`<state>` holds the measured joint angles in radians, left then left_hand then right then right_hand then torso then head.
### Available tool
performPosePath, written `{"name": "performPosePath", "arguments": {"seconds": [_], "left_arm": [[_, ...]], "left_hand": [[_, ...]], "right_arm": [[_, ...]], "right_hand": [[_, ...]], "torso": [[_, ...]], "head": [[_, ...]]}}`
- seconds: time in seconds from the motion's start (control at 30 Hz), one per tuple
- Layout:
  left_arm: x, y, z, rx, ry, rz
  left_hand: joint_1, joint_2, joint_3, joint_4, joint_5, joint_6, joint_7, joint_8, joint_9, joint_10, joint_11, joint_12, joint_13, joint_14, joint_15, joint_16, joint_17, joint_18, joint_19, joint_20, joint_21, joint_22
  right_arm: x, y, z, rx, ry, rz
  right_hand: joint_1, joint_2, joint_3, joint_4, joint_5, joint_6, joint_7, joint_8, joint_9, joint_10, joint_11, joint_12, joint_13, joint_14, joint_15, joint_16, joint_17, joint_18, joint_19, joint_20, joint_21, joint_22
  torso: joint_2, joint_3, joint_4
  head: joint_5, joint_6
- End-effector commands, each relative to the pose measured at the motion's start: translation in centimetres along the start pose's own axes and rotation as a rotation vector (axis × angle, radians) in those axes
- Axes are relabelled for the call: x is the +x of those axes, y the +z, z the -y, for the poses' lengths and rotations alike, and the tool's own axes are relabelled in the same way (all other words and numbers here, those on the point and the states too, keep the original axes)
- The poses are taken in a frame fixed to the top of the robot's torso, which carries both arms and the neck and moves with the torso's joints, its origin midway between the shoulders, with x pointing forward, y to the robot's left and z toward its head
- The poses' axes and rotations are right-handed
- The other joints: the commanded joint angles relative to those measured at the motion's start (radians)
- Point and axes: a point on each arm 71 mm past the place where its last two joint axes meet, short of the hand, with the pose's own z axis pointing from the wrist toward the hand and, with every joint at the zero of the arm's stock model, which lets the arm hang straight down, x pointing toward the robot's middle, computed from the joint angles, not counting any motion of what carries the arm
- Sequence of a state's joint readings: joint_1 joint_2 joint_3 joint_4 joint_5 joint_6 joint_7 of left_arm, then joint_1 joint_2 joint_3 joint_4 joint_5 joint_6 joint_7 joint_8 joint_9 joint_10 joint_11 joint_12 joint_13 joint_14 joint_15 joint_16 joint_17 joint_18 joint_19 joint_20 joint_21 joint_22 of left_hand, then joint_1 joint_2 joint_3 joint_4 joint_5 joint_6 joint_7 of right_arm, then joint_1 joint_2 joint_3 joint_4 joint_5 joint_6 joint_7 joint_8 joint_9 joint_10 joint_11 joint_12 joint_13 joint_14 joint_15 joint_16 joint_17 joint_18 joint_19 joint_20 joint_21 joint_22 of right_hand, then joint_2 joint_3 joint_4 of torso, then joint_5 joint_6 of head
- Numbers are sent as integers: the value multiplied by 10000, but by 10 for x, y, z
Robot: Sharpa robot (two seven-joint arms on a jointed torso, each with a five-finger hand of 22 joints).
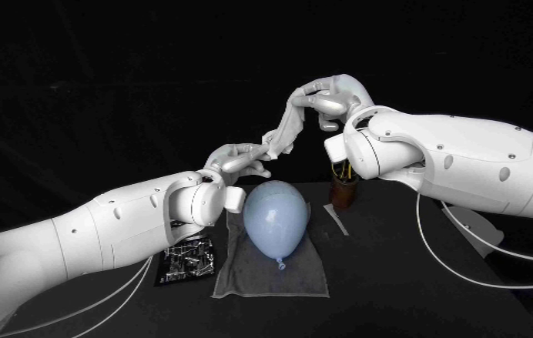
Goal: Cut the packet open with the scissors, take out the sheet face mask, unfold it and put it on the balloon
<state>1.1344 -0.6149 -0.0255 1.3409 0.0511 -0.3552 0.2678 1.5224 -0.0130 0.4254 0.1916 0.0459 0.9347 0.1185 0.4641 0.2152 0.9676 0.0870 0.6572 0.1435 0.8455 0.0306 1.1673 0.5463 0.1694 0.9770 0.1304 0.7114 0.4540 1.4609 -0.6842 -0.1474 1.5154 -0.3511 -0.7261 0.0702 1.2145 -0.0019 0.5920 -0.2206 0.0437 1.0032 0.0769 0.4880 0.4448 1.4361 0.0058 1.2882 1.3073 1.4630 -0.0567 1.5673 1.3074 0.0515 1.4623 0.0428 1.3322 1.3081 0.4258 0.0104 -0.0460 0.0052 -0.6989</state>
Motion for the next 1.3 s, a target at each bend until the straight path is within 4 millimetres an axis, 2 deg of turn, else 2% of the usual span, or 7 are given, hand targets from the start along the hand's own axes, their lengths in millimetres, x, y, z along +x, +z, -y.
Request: {"name": "performPosePath", "arguments": {"seconds": [0.03, 0.4, 1.0, 1.13, 1.17, 1.2, 1.3], "left_arm": [[-2, -1, 2, 117, -42, 96], [-12, -4, 1, -70, -4, 226], [-9, -4, -2, -436, -67, -256], [-7, -5, -4, -697, 120, -484], [-7, -5, -5, -818, 254, -563], [-8, -5, -6, -1010, 511, -695], [-12, -6, -9, -1337, 1131, -914]], "left_hand": [[-195, -60, 491, -348, 26, 80, 3, 22, 504, 228, -123, -88, 7, 42, -8, -58, -7, 110, -113, -18, 85, 65], [-435, -177, 829, -542, 25, 107, 17, 35, 603, 292, -137, -126, 35, 45, -16, -74, 2, 113, -185, -18, 191, 155], [-737, -324, 1037, -709, 22, 33, 110, 2, 684, 237, -98, -195, 53, 53, 10, -73, 18, 104, -271, -4, 291, 243], [-1289, -767, 661, -562, 7, -112, 162, -32, 728, 47, 11, -268, 53, 62, 99, -24, 52, 80, -339, 62, 250, 228], [-1545, -970, 481, -433, 23, -328, 273, -164, 681, -82, 83, -314, 42, 51, 144, -14, 61, 74, -363, 85, 214, 207], [-2068, -1398, 59, -140, 1, -1052, 565, -614, 516, -466, 305, -409, 30, -60, 324, -44, 61, 41, -456, 190, 50, 109], [-2472, -1797, -634, 180, 15, -1884, 956, -1081, 381, -1197, 659, -545, 10, -436, 650, -243, -15, 8, -635, 451, -389, -172]], "right_arm": [[-6, 0, 0, -192, -152, 58], [-28, 0, 4, -201, -254, 556], [-30, 1, 4, -140, -289, 346], [-29, 1, 4, -128, -317, 242], [-29, 1, 3, -125, -327, 199], [-28, 1, 3, -96, -362, -10], [-27, 4, 0, -87, -558, -680]], "right_hand": [[-81, 49, 29, 5, 50, 51, -2, 35, 17, 180, -83, 60, 502, 1078, -69, 35, 2634, -20, 372, -13, 69, 1960], [-100, 35, 64, -4, 50, 54, -4, 42, 21, 187, -84, 64, 507, 1078, -71, 35, 2634, -21, 374, -15, 75, 1961], [-107, 23, 87, -15, 50, 57, -6, 47, 23, 195, -87, 77, 519, 1078, -72, 35, 2634, -19, 372, -17, 64, 1958], [-107, 23, 87, -15, 50, 57, -6, 47, 23, 195, -87, 77, 519, 1078, -72, 35, 2634, -19, 372, -17, 64, 1958], [-107, 23, 87, -15, 50, 57, -6, 47, 23, 195, -87, 77, 519, 1078, -72, 35, 2634, -19, 372, -17, 64, 1958], [-107, 23, 87, -15, 50, 57, -6, 47, 23, 195, -87, 77, 519, 1078, -72, 35, 2634, -19, 372, -17, 64, 1958], [-112, 16, 102, -20, 50, 55, -5, 47, 23, 190, -87, 62, 509, 1078, -73, 35, 2634, -5, 353, -18, 3, 1940]], "torso": [[0, 6, -3], [-1, 8, -7], [-1, -1, 3], [0, -2, -1], [-2, 0, 1], [-2, 1, -2], [-3, 2, -6]], "head": [[4, 10], [9, 16], [-6, 17], [-11, 24], [-15, 27], [-27, 36], [-56, 60]]}}
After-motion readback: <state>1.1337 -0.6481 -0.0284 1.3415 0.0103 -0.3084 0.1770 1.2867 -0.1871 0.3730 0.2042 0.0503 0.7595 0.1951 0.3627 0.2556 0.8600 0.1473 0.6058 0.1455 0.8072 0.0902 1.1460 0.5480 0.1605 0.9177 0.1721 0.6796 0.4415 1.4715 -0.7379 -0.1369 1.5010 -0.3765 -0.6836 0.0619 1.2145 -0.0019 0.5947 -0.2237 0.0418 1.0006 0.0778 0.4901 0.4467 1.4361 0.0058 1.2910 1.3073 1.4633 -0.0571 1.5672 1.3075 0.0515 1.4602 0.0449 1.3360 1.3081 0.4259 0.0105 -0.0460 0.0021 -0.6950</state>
